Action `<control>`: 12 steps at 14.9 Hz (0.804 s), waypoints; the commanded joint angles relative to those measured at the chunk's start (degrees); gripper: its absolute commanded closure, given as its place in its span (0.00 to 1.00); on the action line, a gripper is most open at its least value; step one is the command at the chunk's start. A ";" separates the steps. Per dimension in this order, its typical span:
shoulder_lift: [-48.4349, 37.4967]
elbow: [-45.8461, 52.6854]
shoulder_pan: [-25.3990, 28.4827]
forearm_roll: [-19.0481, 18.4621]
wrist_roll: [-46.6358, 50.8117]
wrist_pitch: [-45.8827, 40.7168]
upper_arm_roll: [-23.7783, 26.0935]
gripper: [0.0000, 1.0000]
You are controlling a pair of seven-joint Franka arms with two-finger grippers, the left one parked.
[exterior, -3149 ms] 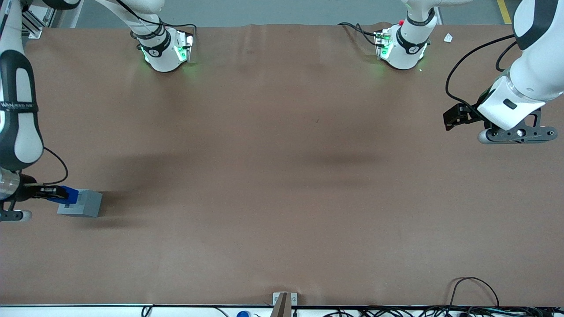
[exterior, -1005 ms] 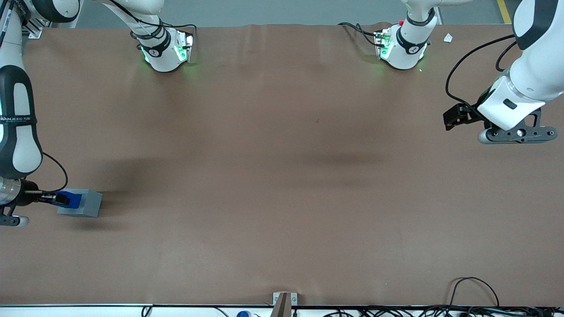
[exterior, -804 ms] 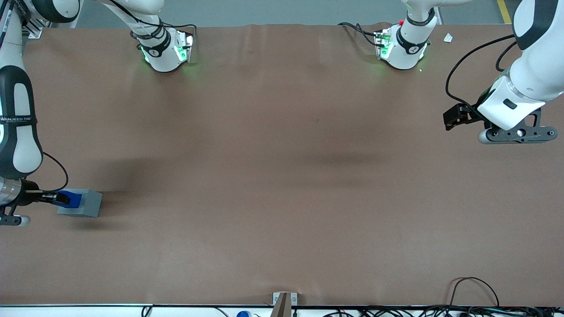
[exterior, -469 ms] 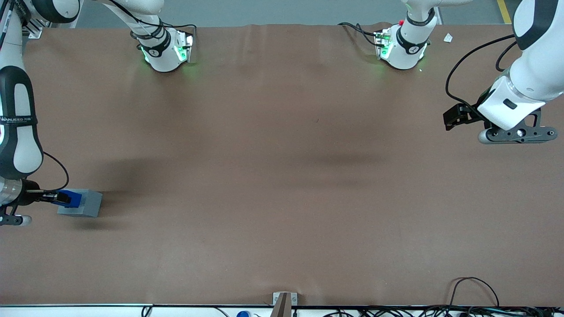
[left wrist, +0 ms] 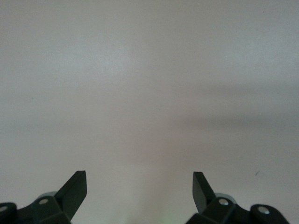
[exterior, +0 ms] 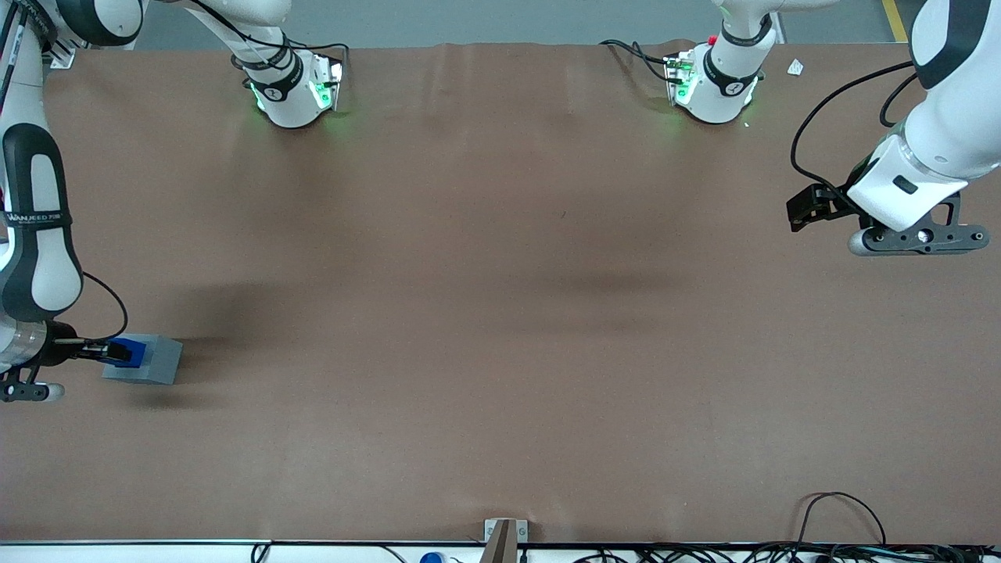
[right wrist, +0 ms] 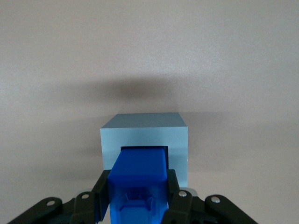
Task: Insert blue part into gray base with right arm
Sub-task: 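Lower the blue block into the gray base's opening, then open the right gripper and release the blue block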
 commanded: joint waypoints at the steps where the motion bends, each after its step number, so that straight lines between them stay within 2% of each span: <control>1: 0.41 0.98 -0.05 -0.68 0.24 -0.14 0.71 0.41; 2: 0.23 1.24 -0.31 -0.60 -0.19 -0.14 0.80 0.15; 3: 0.14 2.20 -0.48 -0.60 -0.37 -0.40 0.80 0.11; 4: -0.03 2.82 -0.49 -0.68 -0.46 -0.57 0.80 0.00; 9: -5.30 3.71 -0.40 0.28 -0.11 -1.01 0.97 0.00; 12: -10.30 3.70 0.04 0.37 0.33 -9.51 1.06 0.00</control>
